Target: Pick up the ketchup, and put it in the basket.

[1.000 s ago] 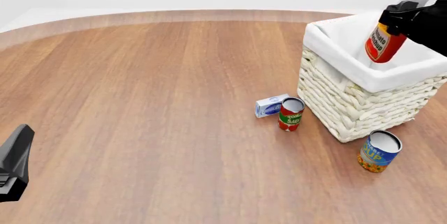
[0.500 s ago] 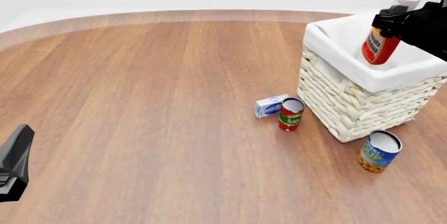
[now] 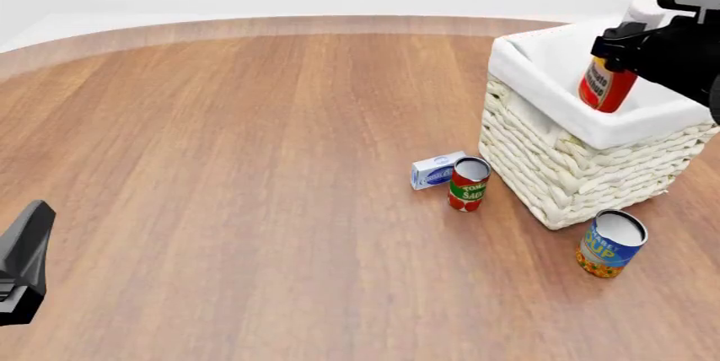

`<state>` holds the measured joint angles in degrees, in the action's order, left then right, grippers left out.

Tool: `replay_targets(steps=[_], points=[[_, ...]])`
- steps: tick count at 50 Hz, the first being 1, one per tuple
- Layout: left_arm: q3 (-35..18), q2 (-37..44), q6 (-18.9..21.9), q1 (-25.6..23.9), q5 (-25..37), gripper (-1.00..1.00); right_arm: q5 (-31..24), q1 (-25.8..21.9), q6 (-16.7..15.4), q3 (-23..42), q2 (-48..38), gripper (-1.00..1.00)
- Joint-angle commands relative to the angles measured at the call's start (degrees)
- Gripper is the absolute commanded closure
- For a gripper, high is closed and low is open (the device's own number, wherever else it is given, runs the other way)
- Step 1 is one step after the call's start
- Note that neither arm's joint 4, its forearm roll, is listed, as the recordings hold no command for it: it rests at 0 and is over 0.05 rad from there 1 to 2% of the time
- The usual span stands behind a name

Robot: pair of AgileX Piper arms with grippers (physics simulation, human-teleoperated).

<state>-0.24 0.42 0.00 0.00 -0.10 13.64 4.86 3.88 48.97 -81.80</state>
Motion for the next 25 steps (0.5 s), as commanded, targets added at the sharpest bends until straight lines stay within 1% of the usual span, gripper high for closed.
replay_targets(steps=[1, 25], points=[[0.0, 0.0, 0.0, 0.0, 0.0, -1.0, 0.1, 0.0, 0.5, 0.1, -0.4, 1.0], [0.0, 0.0, 0.0, 0.0, 0.0, -1.0, -0.9, -0.9, 0.2, 1.6, -1.9, 1.0]])
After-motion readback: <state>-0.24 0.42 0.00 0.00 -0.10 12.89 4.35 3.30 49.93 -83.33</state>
